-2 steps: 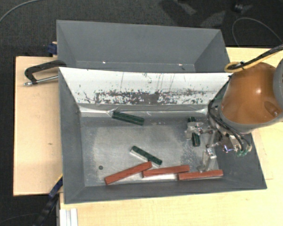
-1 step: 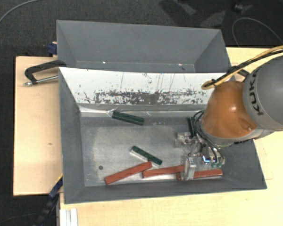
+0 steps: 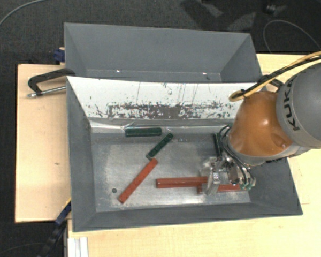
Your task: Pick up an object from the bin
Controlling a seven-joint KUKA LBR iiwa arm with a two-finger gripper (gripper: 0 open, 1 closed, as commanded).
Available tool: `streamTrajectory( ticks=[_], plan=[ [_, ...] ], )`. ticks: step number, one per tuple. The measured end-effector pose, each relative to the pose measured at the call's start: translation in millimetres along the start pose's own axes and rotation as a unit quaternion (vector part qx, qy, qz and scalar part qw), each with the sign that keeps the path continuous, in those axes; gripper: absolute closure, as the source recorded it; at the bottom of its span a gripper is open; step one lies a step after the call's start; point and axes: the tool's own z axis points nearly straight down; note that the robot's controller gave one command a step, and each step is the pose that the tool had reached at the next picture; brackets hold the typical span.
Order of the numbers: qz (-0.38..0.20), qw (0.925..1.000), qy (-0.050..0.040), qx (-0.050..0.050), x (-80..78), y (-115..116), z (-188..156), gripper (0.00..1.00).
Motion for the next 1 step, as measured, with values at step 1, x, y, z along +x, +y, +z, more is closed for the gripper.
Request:
streamTrajectory(
  ticks=[1],
  plan=[
    [-0.049, 0.9988, -0.0072, 0.001, -0.6, 4.6, -134.5, 1.00]
  ],
)
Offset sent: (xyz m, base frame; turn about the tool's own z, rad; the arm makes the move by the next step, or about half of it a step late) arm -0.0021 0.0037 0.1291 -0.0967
